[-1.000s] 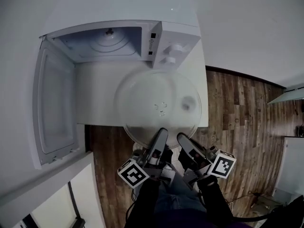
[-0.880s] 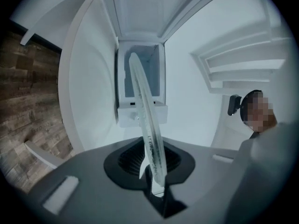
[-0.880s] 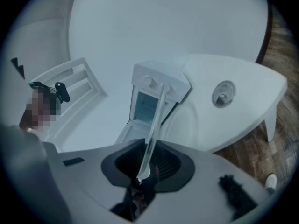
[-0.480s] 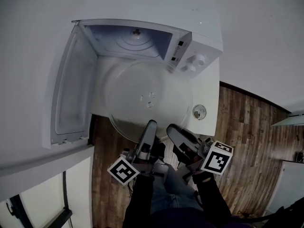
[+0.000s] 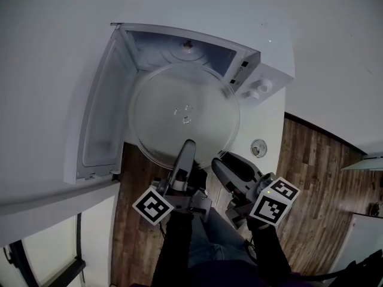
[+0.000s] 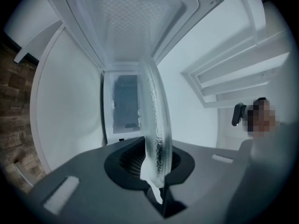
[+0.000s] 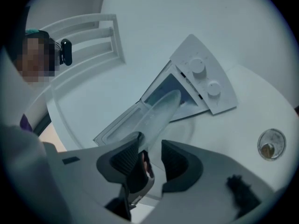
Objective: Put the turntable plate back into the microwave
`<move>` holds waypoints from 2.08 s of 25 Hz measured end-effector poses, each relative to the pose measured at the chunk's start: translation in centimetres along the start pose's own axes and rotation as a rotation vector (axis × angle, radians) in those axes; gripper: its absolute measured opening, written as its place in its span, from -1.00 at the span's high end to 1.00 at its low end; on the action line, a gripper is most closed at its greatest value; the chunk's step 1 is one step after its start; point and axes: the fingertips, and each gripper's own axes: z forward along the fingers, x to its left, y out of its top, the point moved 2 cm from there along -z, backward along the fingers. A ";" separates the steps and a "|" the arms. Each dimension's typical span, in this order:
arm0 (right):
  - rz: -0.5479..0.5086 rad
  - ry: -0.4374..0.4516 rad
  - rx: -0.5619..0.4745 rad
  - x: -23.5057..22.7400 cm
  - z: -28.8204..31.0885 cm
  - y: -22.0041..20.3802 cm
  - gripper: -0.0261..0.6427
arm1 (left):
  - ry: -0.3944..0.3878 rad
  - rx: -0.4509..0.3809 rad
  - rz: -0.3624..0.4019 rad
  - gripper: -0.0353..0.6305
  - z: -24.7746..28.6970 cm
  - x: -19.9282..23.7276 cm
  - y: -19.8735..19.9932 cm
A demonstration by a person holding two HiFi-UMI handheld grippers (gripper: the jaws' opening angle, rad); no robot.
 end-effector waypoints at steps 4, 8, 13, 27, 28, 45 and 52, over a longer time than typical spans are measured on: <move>-0.073 -0.077 0.045 -0.4 0.9 -0.4 0.47 | 0.001 -0.004 -0.006 0.76 1.0 0.9 1.9; -0.181 -0.133 0.100 0.1 2.6 0.1 0.74 | 0.054 0.018 0.022 0.76 1.9 2.5 3.5; -0.378 -0.219 0.174 0.5 5.1 0.9 0.87 | 0.110 0.059 0.053 0.76 3.6 4.4 4.4; -0.523 -0.309 0.254 -1.2 10.8 3.0 0.89 | 0.167 0.141 0.080 0.77 9.1 8.9 6.7; -0.542 -0.320 0.253 -1.3 11.0 3.2 0.89 | 0.164 0.140 0.072 0.77 9.4 9.0 6.8; -0.594 -0.345 0.271 -3.3 14.3 4.4 0.89 | 0.092 0.143 0.015 0.76 13.4 9.7 9.3; -0.585 -0.383 0.268 -4.5 14.9 4.8 0.89 | 0.102 0.141 0.006 0.76 15.0 10.5 9.9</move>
